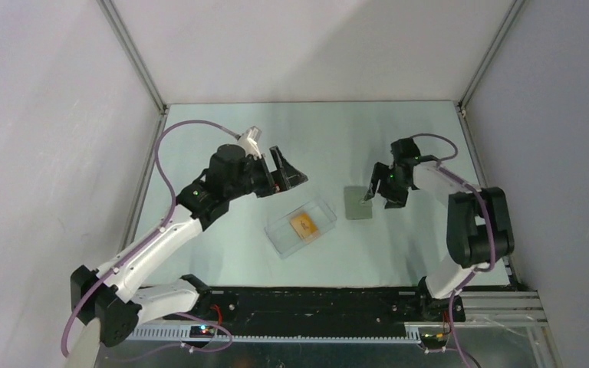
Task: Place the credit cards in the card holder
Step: Open the card holder at the center of the board.
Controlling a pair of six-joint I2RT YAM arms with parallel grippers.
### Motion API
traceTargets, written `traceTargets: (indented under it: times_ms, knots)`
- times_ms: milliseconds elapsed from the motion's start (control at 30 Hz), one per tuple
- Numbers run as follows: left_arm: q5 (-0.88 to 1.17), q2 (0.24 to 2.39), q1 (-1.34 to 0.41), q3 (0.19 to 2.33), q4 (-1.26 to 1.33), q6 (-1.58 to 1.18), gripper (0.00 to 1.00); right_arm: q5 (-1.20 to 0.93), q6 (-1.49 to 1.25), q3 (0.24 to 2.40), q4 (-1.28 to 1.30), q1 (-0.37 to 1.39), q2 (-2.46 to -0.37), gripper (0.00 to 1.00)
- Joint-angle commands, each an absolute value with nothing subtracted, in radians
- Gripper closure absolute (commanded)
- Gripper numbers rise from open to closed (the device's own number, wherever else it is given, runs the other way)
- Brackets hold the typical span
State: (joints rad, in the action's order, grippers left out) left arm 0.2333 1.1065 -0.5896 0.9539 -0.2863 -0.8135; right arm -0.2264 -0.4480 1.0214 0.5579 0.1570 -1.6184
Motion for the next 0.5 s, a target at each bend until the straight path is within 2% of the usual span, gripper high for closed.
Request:
traceTargets:
  times_ms: [0,67,333,467]
  knots:
    - [0.193,1.107,-0.626,1.006,-0.242,-0.836,0.03,-0.027,-0.388,1.08,0.685,0.24,-1.701,0.28]
    - [0.183,1.1,-0.631,1.0,-0.241,-0.833,0.02,-0.003,-0.385,1.088,0.686,0.278,-1.725,0.28]
    - [0.151,1.051,-0.633,0.953,-0.239,-0.832,0.02,0.0,-0.386,1.145,0.697,0.357,-1.818,0.39]
    - [0.15,1.039,-0.631,0.939,-0.241,-0.834,0.02,-0.014,-0.39,1.15,0.679,0.356,-1.831,0.57]
